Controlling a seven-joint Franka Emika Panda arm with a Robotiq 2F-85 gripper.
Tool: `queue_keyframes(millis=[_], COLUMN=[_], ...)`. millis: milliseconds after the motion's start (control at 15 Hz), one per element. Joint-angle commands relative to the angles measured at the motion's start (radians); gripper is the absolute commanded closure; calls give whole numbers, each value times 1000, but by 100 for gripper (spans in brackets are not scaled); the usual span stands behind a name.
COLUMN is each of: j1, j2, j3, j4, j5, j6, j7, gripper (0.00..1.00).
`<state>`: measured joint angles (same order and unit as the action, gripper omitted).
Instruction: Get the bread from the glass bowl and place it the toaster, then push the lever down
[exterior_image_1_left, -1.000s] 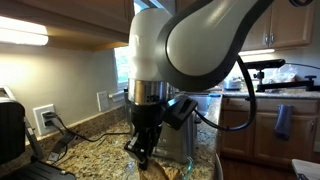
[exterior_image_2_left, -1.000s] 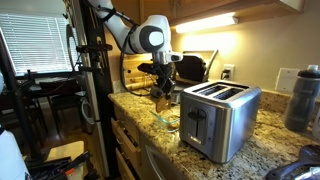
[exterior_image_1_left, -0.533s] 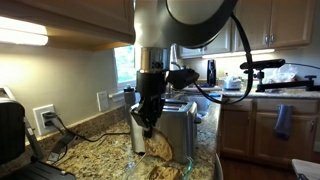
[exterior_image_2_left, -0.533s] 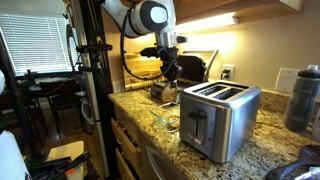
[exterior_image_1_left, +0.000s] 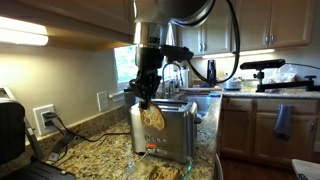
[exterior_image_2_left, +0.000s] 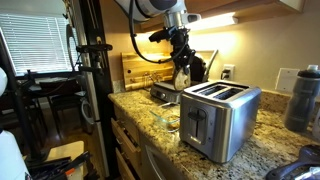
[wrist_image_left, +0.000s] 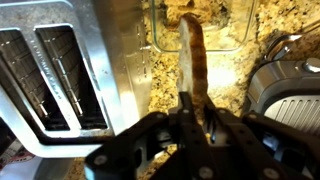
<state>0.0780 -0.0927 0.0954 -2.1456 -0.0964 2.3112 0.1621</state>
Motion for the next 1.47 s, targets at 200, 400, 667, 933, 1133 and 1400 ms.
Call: queue_keyframes(millis=[200, 400, 667, 933, 1133, 1400], j1=[-46, -59, -69, -75, -73, -73], j2=[-8, -6, -5, 10, 22, 30], j3=[-27, -38, -52, -65, -71, -73], j4=[114, 124, 104, 85, 65, 38], j5=[-120, -138, -149, -147, -151, -158], j6=[-85, -80, -51, -21, 7, 65], j7=[-1, -10, -32, -70, -97, -141], gripper=[94, 94, 94, 94, 94, 94])
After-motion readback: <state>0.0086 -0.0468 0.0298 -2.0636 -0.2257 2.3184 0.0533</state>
